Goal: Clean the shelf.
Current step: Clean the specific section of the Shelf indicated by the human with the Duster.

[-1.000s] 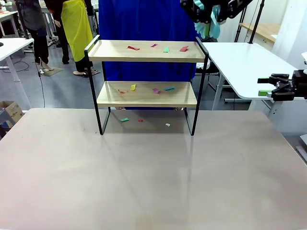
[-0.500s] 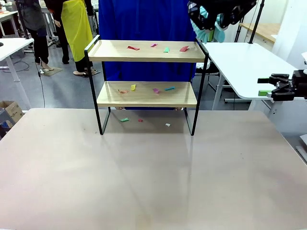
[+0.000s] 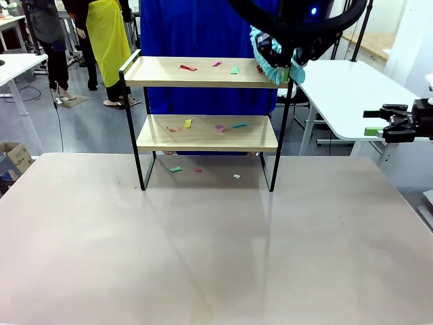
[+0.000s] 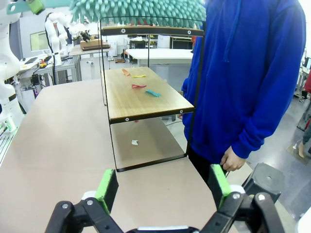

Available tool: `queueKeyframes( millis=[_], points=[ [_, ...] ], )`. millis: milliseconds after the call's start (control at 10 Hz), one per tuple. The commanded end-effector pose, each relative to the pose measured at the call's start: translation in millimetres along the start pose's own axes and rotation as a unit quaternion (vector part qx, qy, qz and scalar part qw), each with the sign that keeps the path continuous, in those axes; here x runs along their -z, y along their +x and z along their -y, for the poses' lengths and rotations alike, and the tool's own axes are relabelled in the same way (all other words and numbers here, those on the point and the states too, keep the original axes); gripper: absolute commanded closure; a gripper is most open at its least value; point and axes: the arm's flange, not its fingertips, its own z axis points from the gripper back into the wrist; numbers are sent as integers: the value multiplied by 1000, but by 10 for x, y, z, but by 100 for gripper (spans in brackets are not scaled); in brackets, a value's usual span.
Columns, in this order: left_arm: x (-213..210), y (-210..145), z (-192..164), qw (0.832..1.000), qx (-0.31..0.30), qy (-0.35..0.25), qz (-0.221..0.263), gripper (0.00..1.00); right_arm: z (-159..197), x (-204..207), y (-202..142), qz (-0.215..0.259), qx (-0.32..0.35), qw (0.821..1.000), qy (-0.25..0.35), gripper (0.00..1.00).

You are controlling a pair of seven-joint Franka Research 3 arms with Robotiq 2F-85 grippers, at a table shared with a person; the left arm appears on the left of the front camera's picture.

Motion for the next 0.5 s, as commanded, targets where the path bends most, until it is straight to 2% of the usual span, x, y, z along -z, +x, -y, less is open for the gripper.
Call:
queueKeyframes(
  millis=[0, 200, 300, 400],
  points=[
    [56, -41, -99, 1000, -13, -9, -12, 87, -7, 14, 27, 0, -3, 1000, 2, 0],
    [5, 2, -176, 999, -16, -8, -47, 87, -7, 14, 27, 0, -3, 1000, 2, 0],
    [109, -13, -23, 1000, -5, -3, -15, 87, -7, 14, 27, 0, -3, 1000, 2, 0],
    [109, -13, -23, 1000, -5, -3, -15, 87, -7, 14, 27, 0, -3, 1000, 2, 0]
  ],
)
